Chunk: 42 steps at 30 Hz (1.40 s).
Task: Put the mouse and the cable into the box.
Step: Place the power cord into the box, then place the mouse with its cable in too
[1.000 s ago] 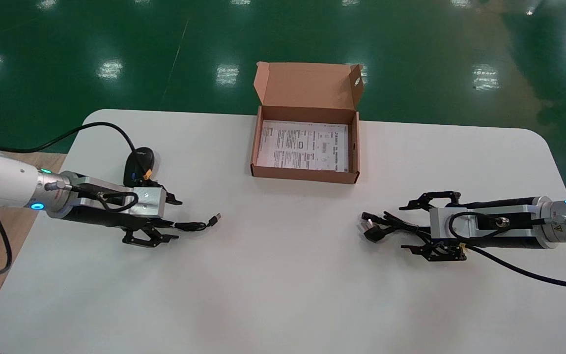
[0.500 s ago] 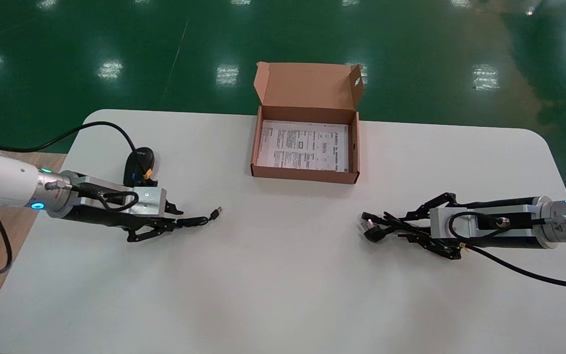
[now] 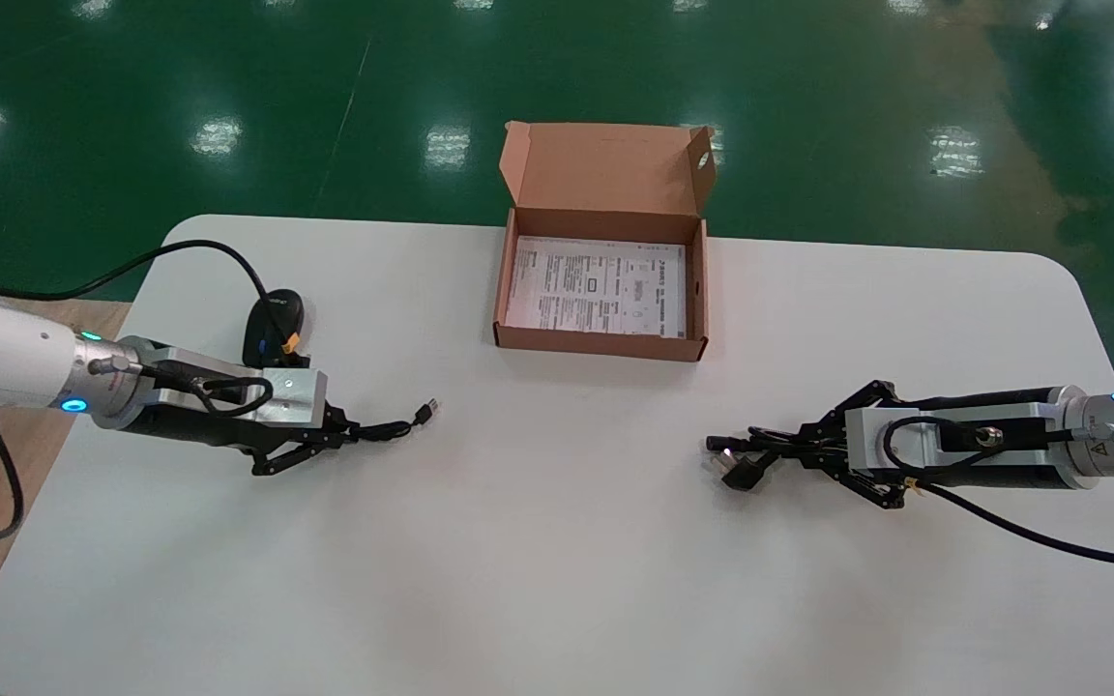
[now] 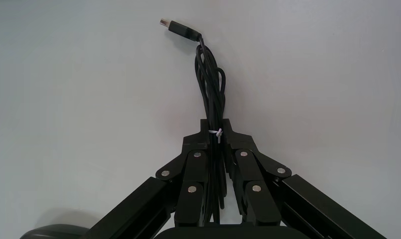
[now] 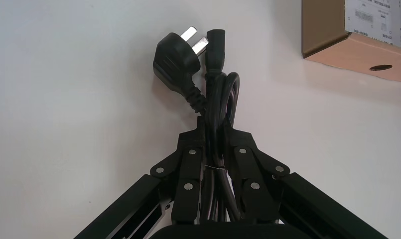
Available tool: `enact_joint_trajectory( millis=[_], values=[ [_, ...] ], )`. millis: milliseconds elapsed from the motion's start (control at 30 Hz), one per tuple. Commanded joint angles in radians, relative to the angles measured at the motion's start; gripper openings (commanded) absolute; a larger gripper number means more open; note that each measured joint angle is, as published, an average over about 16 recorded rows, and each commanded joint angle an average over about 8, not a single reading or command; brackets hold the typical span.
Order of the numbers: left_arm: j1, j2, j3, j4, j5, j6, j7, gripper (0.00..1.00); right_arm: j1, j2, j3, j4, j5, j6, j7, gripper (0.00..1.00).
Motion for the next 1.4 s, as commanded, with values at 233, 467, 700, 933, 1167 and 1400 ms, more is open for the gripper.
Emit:
enact_joint_trajectory(
  millis=[233, 467, 700, 933, 1167, 1400],
  values=[
    [-0.073, -0.062, -0.028, -0.018, -0.04, 0.016, 0.008, 0.0, 0.045, 0.011, 0.015, 0.02, 0.02, -0.012, 0.004, 0.0],
    [-0.175, -0.155, -0.132, -0.103, -0.184, -0.051, 0.062, 0.0, 0.177, -0.031, 0.052, 0.102, 0.068, 0.03, 0.019, 0.0],
    [-0.154, -0.139, -0.319, -0.236, -0.45, -0.115, 0.216, 0.0, 0.192, -0.173, 0.075, 0.115, 0.101, 0.148, 0.013, 0.0],
    [-0.111, -0.089, -0.391, -0.273, -0.554, -0.136, 0.316, 0.0, 0.164, -0.29, 0.081, 0.071, 0.112, 0.237, -0.028, 0.0],
    [-0.133, -0.06, -0.38, -0.245, -0.534, -0.143, 0.379, 0.0, 0.134, -0.353, 0.074, 0.025, 0.104, 0.35, -0.07, 0.0],
    [-0.155, -0.04, -0.37, -0.183, -0.514, -0.189, 0.42, 0.0, 0.085, -0.371, 0.064, 0.053, 0.114, 0.512, -0.085, 0.0]
  ],
)
